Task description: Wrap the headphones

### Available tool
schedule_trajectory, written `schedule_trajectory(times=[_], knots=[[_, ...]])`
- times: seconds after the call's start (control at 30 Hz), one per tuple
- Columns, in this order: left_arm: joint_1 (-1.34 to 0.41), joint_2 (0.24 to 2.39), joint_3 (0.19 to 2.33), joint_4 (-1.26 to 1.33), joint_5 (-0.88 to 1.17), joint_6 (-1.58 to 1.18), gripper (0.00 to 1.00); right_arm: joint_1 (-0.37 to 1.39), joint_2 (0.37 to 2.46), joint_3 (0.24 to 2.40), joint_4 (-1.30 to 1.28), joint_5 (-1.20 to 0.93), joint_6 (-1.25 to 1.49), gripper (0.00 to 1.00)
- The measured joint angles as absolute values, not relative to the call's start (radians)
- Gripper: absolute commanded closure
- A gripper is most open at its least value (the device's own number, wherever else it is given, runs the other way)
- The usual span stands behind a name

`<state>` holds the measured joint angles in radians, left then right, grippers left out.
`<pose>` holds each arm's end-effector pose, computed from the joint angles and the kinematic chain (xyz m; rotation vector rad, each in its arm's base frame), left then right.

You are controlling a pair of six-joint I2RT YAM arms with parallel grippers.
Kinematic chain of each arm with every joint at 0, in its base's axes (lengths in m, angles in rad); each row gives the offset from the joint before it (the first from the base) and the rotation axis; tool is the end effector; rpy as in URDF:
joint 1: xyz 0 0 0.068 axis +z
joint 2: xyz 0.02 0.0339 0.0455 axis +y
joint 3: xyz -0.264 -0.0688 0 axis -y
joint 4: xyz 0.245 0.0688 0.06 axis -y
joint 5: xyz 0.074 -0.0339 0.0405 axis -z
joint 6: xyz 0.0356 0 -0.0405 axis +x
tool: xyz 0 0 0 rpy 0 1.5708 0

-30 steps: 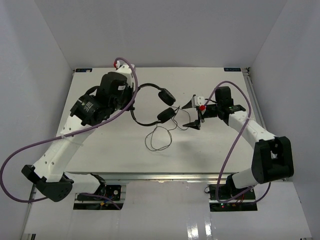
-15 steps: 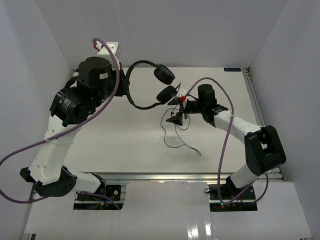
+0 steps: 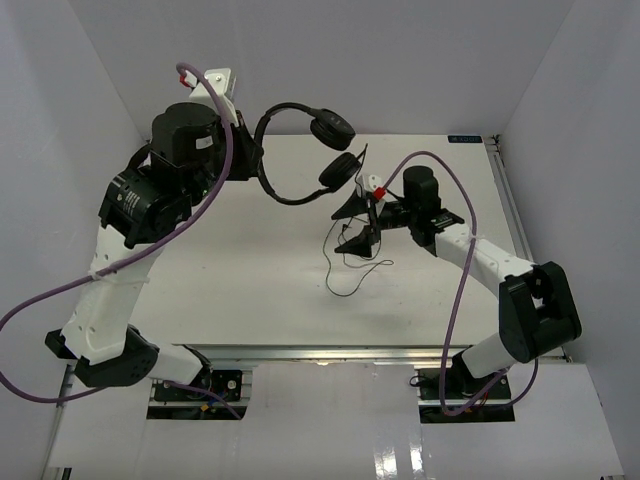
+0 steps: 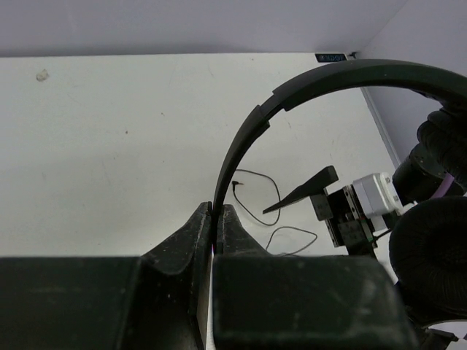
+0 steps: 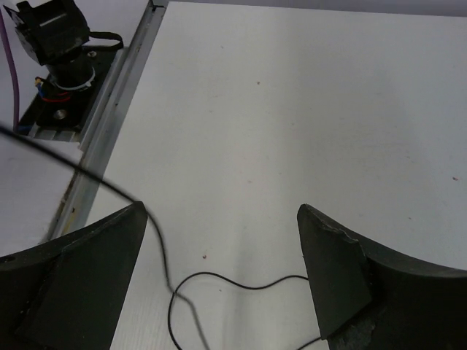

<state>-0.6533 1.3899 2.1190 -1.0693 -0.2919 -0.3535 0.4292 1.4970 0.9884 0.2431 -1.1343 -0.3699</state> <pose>0.1787 -0.1238 0.5451 0.0888 1.9145 -0.4046 0.2863 0.1665 0.2865 -1.3577 1.1863 1.0688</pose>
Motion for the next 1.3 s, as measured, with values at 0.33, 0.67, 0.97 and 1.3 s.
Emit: schedule_trajectory(times=[0.33, 0.67, 0.97, 1.3], knots=[[-0.651, 1.361, 2.009, -1.018, -0.254, -0.428, 1.0, 0.495, 1.492, 0.864, 0.501, -1.089, -0.135, 0.06], [-0.65, 1.28, 1.951, -0.916, -0.336, -0.508, 1.0, 0.547, 1.485, 0.67, 0.621, -1.096, -0.083, 0.16], [-0.63, 1.282, 1.951, -0.806, -0.509, -0.489, 1.0, 0.55, 1.334, 0.621, 0.508, -0.982, -0.148, 0.92], [-0.379, 1.33, 1.744, -0.759, -0.47, -0.42, 1.0, 0.55, 1.146, 0.903, -0.057, -0.639, -0.443, 0.92]])
